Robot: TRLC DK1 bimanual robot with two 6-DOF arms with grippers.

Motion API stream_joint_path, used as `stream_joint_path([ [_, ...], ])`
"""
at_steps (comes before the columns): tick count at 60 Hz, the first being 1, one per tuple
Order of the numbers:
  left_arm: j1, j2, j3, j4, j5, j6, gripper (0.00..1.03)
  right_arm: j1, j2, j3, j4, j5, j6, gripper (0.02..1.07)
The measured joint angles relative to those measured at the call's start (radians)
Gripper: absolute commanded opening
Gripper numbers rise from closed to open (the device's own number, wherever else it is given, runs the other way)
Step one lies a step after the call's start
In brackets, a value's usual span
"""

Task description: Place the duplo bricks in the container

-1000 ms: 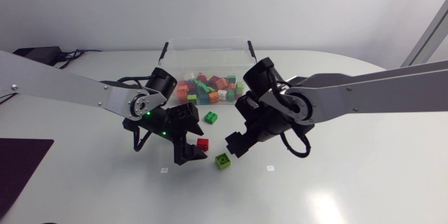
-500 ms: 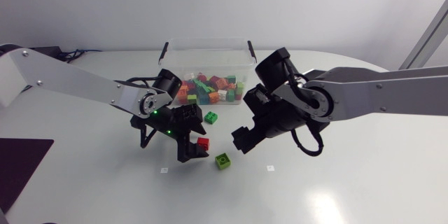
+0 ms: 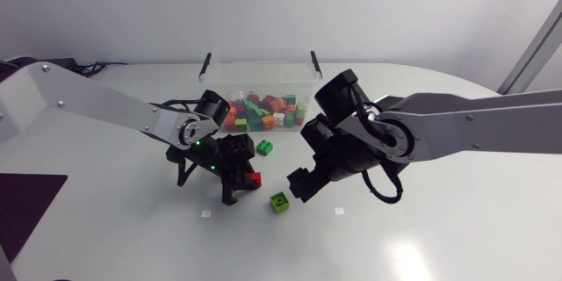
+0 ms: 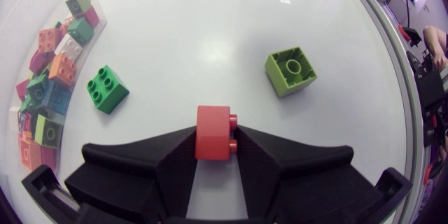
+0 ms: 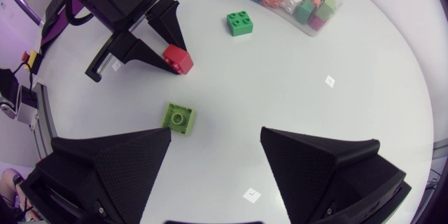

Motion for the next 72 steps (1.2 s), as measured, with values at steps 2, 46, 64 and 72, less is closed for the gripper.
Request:
stream_joint_path([
  [2, 0.000, -0.004, -0.002, -0.004, 0.000, 0.000, 0.26, 0.006, 0.003, 0.000, 0.003, 0.000, 0.000, 0.95],
  [46, 0.143, -0.369, -0.139, -0.135, 0.032, -0.020, 0.26, 0.140, 0.280, 0.209, -0.114, 0.061, 0.018, 0.87],
  [64, 0.205, -0.481, -0.146, -0.158, 0.047, -0.042, 0.26, 0.143, 0.343, 0.253, -0.145, 0.062, 0.032, 0.67],
  [72, 0.229, -0.500, -0.145, -0.171, 0.057, -0.058, 0.26, 0.143, 0.354, 0.255, -0.150, 0.062, 0.035, 0.45],
])
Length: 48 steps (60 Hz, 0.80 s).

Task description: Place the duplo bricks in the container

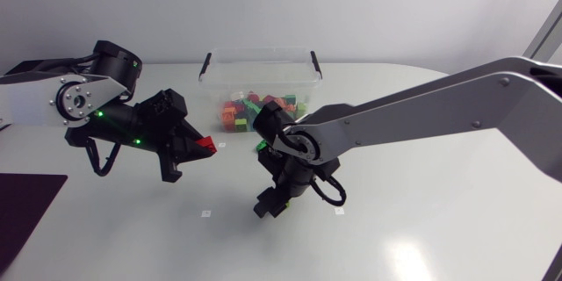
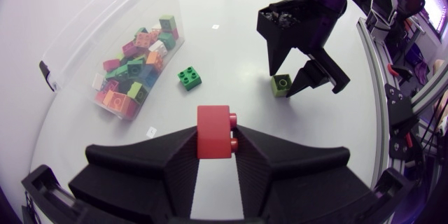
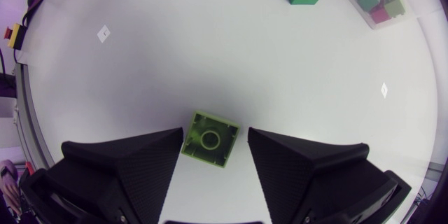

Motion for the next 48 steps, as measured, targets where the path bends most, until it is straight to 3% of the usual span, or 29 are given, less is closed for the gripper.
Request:
stream_joint_path([
  [5, 0.014, -0.006, 0.008, -0.005, 0.013, -0.014, 0.26, 0.000, 0.002, 0.000, -0.001, 0.000, 0.000, 0.24],
  [27, 0.037, -0.002, 0.160, 0.006, 0.027, -0.128, 0.27, -0.029, -0.052, -0.003, -0.035, -0.001, -0.001, 0.24],
  [48, 0.042, 0.263, 0.462, 0.105, 0.034, -0.285, 0.28, -0.121, -0.215, 0.020, -0.084, -0.012, -0.012, 0.24],
])
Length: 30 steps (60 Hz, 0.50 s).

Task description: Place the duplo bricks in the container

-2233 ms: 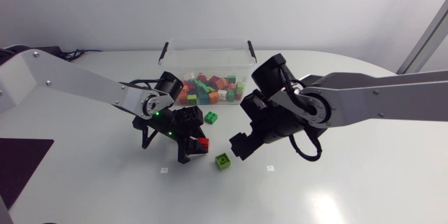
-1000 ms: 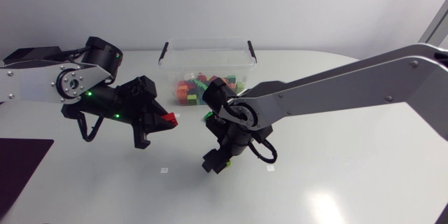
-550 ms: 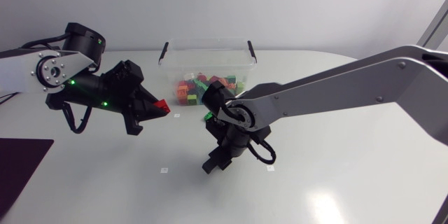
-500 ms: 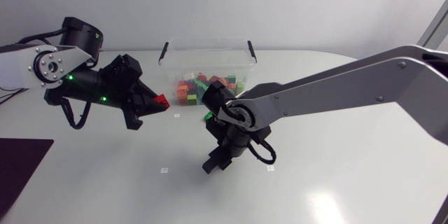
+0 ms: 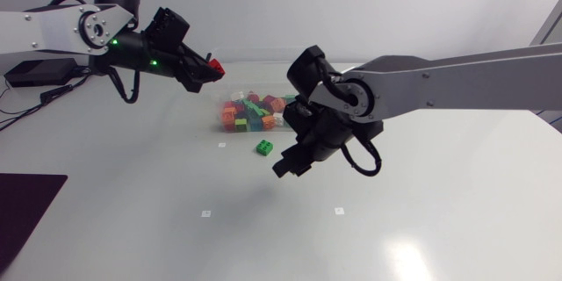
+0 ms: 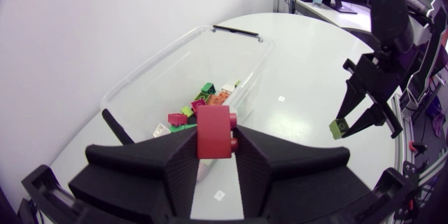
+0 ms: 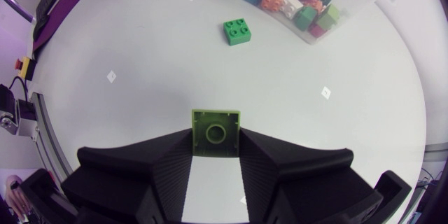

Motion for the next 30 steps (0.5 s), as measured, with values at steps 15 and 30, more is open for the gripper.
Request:
stream_joint_path([
  [15, 0.000, 0.167, 0.175, 0.014, -0.006, -0.075, 0.30, -0.048, -0.004, 0.075, -0.008, -0.015, -0.015, 0.24],
  [30, -0.009, 0.265, 0.293, 0.015, -0.058, -0.111, 0.88, -0.099, -0.004, 0.175, -0.014, -0.037, -0.023, 0.24],
])
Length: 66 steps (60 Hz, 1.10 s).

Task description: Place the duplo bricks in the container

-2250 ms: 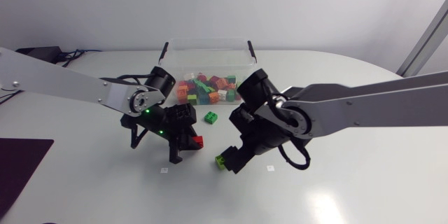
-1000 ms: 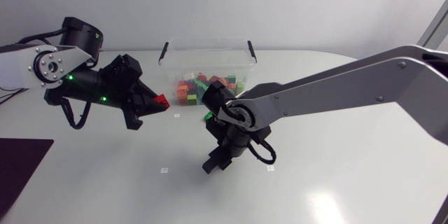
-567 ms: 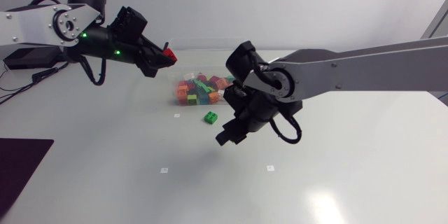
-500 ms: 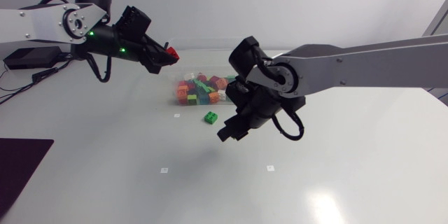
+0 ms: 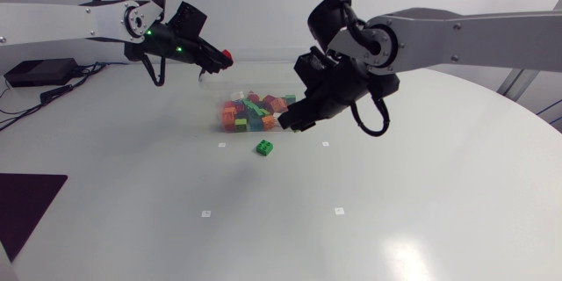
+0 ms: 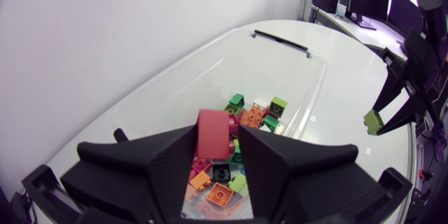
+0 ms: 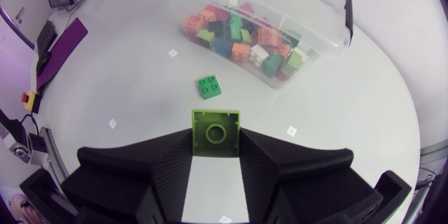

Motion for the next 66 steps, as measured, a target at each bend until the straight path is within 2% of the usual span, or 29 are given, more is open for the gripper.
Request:
stream_joint_path([
  [1, -0.001, 0.002, 0.000, 0.001, -0.002, 0.000, 0.93, -0.003, 0.000, 0.008, 0.000, 0.000, 0.000, 0.24],
  [4, -0.005, 0.005, 0.000, 0.000, -0.007, 0.000, 0.97, -0.011, 0.000, 0.027, 0.000, -0.003, 0.000, 0.24],
  [14, -0.011, -0.008, -0.017, 0.017, -0.011, 0.000, 0.98, -0.039, 0.001, 0.093, 0.000, -0.016, 0.000, 0.24],
  [30, -0.012, -0.203, -0.287, 0.129, -0.010, 0.002, 0.98, -0.056, 0.056, 0.191, 0.016, -0.027, 0.000, 0.24],
  [38, -0.021, -0.294, -0.408, 0.150, -0.010, 0.018, 0.98, -0.058, 0.095, 0.232, 0.020, -0.027, 0.000, 0.24],
  [53, -0.102, -0.340, -0.584, 0.172, -0.010, 0.105, 0.98, -0.063, 0.164, 0.344, 0.042, -0.027, 0.000, 0.24],
  [66, -0.154, -0.262, -0.594, 0.210, -0.011, 0.134, 0.98, -0.064, 0.218, 0.404, 0.060, -0.027, 0.000, 0.24],
])
